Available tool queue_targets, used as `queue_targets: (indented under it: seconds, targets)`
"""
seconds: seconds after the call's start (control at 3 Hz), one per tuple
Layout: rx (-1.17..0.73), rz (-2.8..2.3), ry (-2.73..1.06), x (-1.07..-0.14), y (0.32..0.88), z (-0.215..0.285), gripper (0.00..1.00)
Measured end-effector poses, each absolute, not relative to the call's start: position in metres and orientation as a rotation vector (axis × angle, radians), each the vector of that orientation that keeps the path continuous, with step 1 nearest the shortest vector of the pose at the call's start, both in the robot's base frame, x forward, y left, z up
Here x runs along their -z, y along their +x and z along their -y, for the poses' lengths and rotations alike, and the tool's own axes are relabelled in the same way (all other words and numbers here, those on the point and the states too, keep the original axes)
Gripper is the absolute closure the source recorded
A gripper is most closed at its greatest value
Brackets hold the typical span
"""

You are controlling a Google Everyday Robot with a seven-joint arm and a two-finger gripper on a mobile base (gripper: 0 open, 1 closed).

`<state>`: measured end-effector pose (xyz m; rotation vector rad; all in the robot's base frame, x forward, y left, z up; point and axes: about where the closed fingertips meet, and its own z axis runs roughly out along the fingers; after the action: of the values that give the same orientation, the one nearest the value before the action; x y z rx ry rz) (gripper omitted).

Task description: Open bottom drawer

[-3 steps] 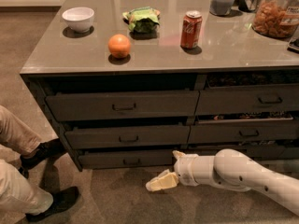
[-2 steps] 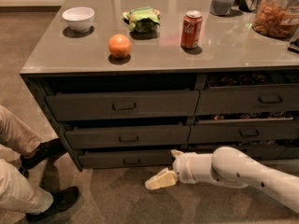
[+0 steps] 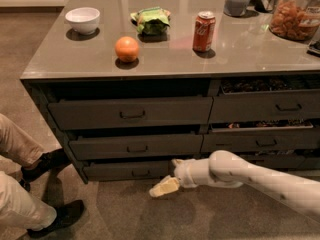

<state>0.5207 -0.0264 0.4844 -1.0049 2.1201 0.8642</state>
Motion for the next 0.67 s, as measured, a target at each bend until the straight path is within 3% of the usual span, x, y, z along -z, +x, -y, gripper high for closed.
queue_targets:
  seconds: [0.67]
  targets:
    - [-0.857,-2.127,-1.078,-0.359,0.583,-0.02,0.0]
